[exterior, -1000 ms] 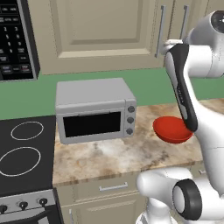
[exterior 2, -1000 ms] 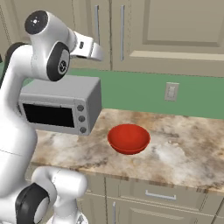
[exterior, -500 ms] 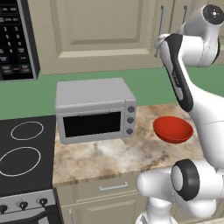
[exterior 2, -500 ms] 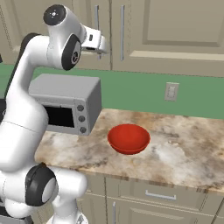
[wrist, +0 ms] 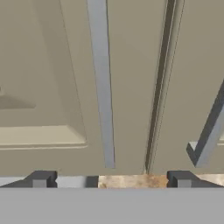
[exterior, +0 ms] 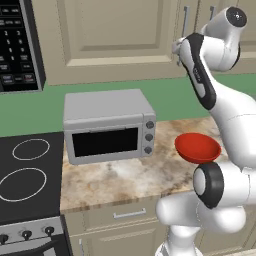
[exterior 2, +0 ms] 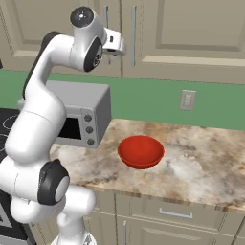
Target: Open the cabinet and setup a tea strainer by placing it in the bowl upright.
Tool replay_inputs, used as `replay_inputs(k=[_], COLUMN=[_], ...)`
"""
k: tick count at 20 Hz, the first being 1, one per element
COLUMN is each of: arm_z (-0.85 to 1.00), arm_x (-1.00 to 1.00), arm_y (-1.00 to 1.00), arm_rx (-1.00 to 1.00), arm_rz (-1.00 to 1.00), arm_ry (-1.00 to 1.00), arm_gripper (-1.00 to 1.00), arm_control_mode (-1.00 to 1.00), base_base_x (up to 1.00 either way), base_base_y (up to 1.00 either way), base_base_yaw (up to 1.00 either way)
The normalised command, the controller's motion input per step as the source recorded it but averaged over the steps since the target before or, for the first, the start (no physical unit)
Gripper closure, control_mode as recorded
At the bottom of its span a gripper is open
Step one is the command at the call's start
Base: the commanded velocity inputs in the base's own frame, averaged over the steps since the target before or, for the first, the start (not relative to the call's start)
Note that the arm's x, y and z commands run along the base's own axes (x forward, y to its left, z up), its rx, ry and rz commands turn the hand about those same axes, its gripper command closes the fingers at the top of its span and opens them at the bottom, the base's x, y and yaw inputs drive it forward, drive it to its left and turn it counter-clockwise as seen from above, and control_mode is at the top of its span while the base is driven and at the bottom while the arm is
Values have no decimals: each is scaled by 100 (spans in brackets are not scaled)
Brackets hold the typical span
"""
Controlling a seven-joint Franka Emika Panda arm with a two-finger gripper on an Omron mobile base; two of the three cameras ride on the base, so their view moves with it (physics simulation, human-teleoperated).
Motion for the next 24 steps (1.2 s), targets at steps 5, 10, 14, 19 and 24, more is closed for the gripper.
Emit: replay_inputs(k=[5,10,14,19,24], arm_z=[-3,-6,-6,-4,-13], arm_x=[37,31,30,31,35], arm_y=[-9,0,10,4,0], arm_rx=[3,0,0,0,0], arm_rz=[1,0,0,0,0], arm_ry=[0,-1,-4,-1,0], arm_gripper=[-100,-100,-100,-100,-100], arm_control_mode=[-100,-100,-100,-100,-100], base_base_x=[0,0,0,0,0], base_base_y=[0,0,0,0,0], base_base_yaw=[0,0,0,0,0])
